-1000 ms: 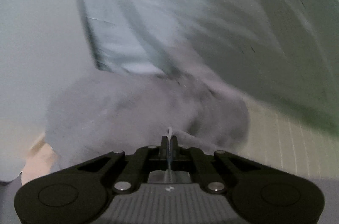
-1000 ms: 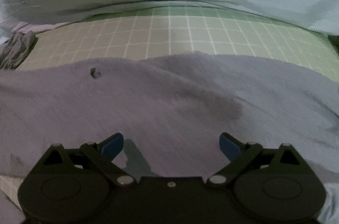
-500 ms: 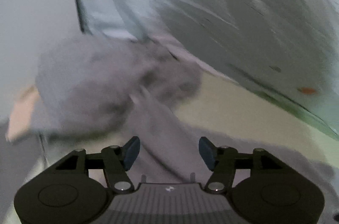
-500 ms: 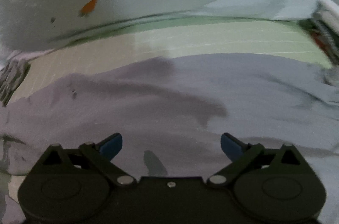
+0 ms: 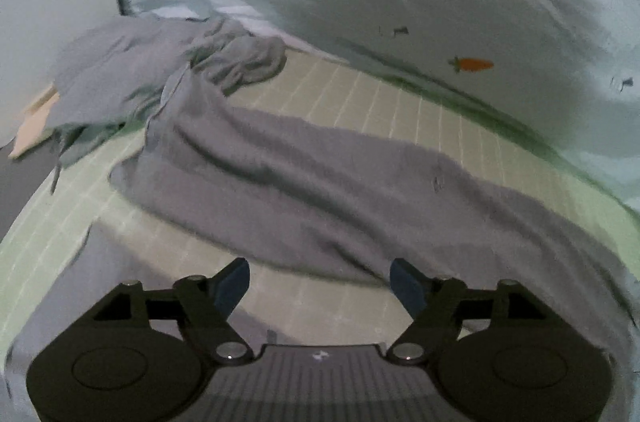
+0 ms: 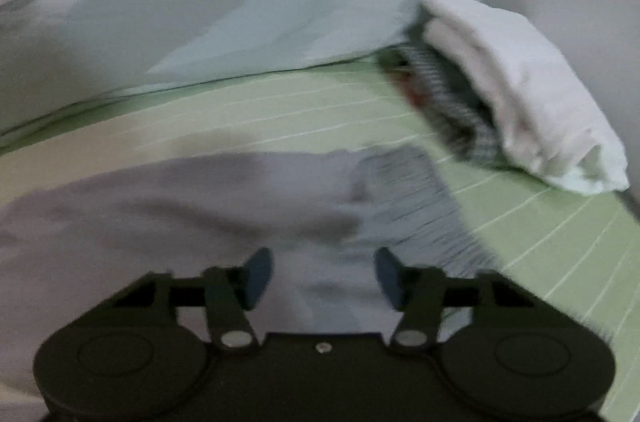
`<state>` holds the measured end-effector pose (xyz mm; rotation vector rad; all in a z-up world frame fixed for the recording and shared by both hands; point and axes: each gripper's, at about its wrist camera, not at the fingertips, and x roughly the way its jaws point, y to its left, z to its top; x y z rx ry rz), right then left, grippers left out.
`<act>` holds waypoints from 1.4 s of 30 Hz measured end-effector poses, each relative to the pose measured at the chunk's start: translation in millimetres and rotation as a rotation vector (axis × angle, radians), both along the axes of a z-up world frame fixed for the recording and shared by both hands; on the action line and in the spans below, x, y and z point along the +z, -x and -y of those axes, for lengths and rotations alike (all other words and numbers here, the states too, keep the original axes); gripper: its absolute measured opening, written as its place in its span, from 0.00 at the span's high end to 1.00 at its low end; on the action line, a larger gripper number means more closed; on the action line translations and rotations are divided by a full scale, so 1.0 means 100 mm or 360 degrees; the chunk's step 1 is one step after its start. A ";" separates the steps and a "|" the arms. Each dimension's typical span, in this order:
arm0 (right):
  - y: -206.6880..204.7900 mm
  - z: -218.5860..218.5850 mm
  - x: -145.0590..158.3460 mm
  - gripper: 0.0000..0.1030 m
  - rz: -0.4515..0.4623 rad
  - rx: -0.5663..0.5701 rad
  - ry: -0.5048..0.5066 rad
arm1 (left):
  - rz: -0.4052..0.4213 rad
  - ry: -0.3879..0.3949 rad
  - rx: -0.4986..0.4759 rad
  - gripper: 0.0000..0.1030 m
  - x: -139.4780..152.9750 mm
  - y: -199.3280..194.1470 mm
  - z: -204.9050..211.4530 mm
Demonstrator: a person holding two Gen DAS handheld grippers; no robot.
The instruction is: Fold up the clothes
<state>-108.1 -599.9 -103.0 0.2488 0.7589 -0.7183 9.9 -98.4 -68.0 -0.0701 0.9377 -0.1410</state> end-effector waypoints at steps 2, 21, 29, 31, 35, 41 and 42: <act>0.00 0.31 0.00 0.48 0.0027 0.0018 -0.0013 | -0.0015 -0.0028 0.0013 0.24 0.02 0.13 0.20; -0.45 1.85 -0.27 0.78 0.0022 0.0244 0.0007 | -0.0009 -0.0281 0.0107 0.24 0.16 0.82 1.50; 0.32 1.27 -0.18 0.16 0.0143 0.0188 -0.0150 | 0.0017 -0.0282 0.0143 0.24 0.23 1.09 1.42; 0.59 1.11 -0.24 0.16 0.0135 0.0147 -0.0250 | 0.0006 -0.0251 0.0161 0.24 0.23 1.18 1.35; 1.11 0.75 -0.32 0.14 0.0088 0.0079 -0.0340 | -0.0014 -0.0208 0.0175 0.24 0.22 1.36 1.21; 1.64 0.32 -0.26 0.11 0.0045 0.0025 -0.0361 | -0.0024 -0.0107 0.0215 0.22 0.19 1.57 0.93; 1.76 0.31 -0.24 0.11 0.0084 -0.0009 -0.0433 | -0.0039 -0.0078 0.0223 0.22 0.17 1.59 0.88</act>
